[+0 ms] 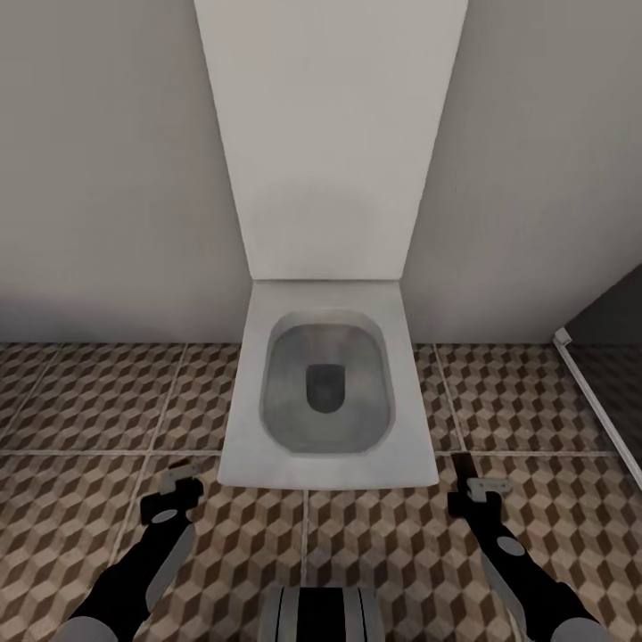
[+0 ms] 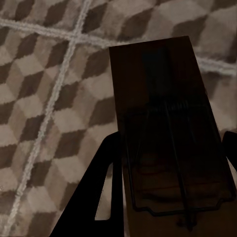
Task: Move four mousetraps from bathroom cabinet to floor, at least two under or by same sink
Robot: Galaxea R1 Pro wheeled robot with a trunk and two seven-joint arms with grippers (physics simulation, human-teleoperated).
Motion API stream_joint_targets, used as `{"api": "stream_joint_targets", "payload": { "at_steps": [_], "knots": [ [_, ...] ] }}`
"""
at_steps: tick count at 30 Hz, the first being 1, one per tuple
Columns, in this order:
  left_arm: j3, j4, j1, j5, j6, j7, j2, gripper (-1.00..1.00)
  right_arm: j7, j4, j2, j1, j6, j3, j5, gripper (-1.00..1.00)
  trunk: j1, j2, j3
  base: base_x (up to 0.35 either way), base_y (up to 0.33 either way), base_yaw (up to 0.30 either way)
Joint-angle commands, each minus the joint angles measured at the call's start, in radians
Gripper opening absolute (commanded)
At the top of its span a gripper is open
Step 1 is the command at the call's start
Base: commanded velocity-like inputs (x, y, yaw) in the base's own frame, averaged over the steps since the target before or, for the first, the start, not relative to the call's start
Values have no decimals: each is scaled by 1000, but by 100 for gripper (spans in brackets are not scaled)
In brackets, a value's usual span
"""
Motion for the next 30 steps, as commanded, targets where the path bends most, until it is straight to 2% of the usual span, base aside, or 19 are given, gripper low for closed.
{"api": "stream_joint_targets", "payload": {
  "at_steps": [1, 13, 30],
  "knots": [
    [-5, -3, 0, 3, 1, 12, 2, -100, -5, -4, -1, -1, -5, 8, -10, -100, 0, 0, -1, 0, 0, 0],
    [-5, -5, 0, 3, -6, 16, 1, -100, -5, -17, -1, -1, -8, 8, -12, -100, 0, 0, -1, 133, 0, 0],
    [-3, -6, 0, 3, -7, 16, 2, -100, -5, -16, -1, -1, -9, 8, -13, -100, 0, 0, -1, 30, 14, 0]
  ]
}}
